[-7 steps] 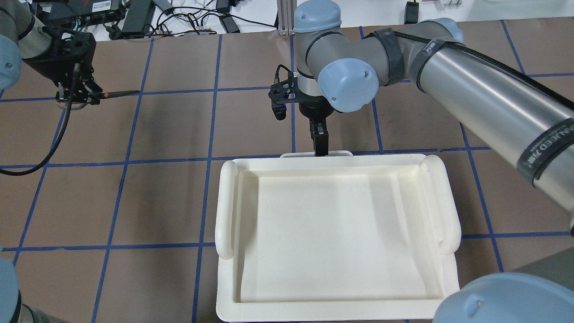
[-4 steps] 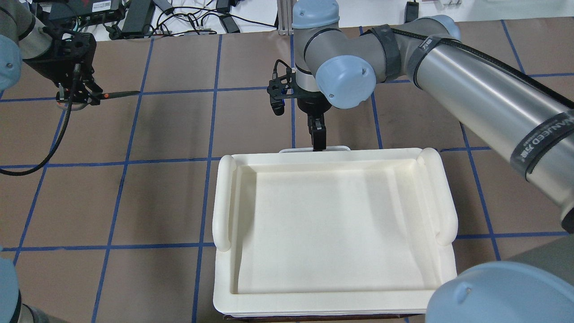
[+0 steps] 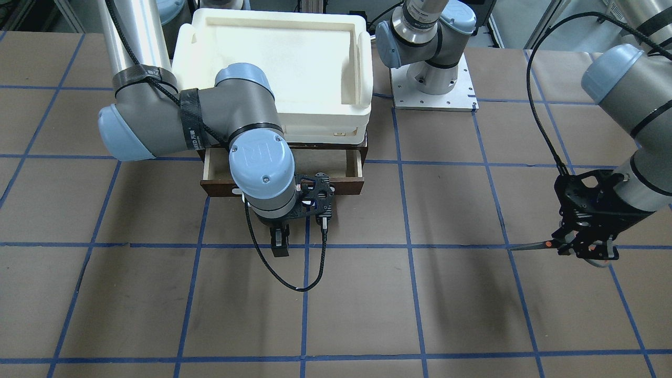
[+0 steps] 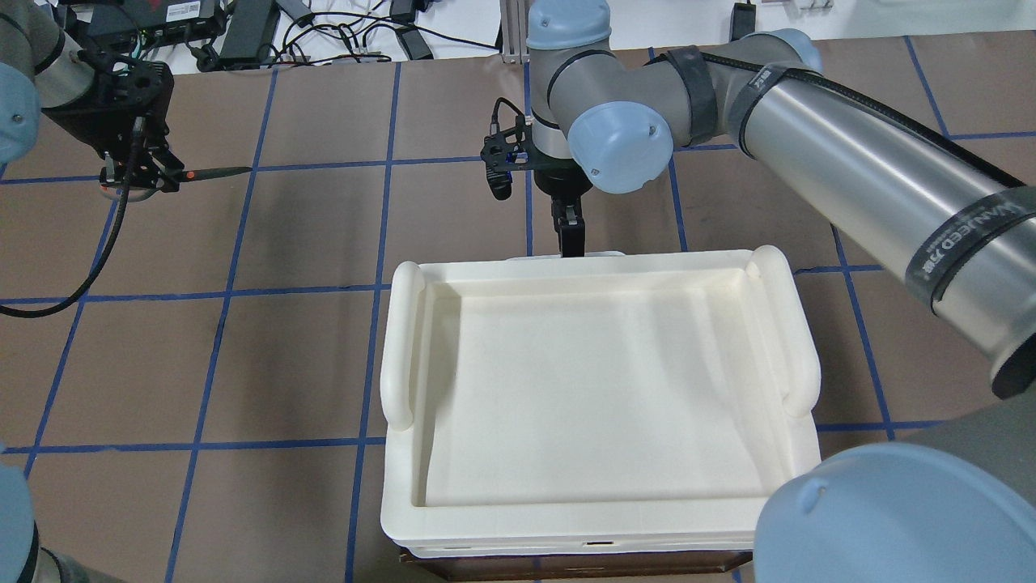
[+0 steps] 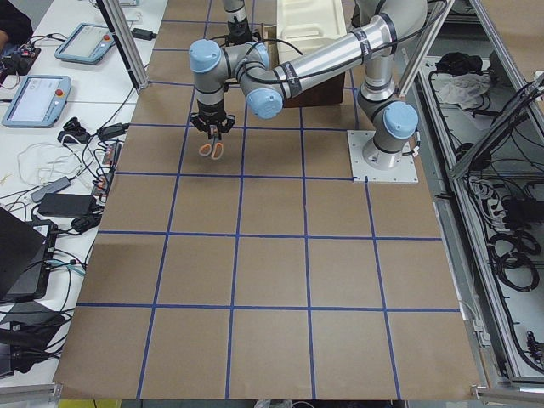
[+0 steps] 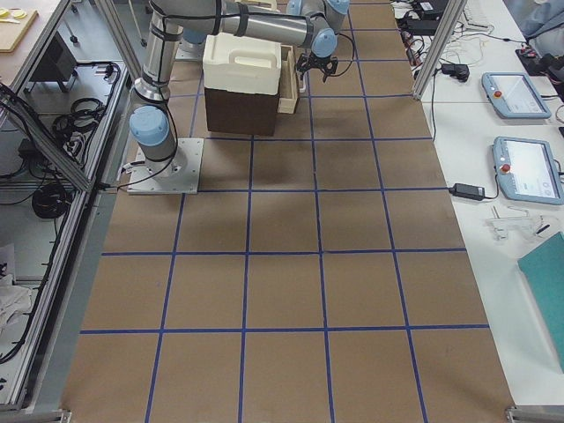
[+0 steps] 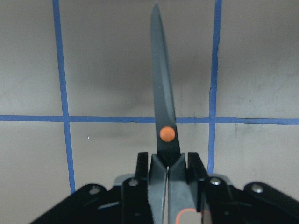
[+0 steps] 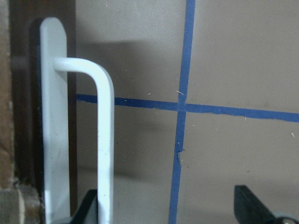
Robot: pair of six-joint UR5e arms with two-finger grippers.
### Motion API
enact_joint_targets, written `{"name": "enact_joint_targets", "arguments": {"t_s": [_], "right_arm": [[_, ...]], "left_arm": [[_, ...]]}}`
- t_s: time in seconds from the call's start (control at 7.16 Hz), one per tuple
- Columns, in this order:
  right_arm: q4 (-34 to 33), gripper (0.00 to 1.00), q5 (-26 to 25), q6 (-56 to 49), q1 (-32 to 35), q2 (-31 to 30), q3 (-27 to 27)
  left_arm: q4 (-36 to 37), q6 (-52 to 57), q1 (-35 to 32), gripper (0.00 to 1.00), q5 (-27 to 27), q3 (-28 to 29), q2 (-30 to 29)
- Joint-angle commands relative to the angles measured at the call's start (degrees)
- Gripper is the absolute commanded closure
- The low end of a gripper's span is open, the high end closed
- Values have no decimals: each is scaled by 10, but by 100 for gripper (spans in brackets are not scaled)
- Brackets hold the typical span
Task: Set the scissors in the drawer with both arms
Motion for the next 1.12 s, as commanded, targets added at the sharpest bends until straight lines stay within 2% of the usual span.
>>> {"name": "enact_joint_targets", "arguments": {"t_s": [0.0, 0.98], "right_arm": [[-10, 0, 0, -5, -1, 8, -6], [-44, 0, 0, -13, -18, 20, -30]], "left_arm": [[0, 0, 0, 100, 1, 0, 0], [0, 0, -1, 100, 0, 0, -2]]}}
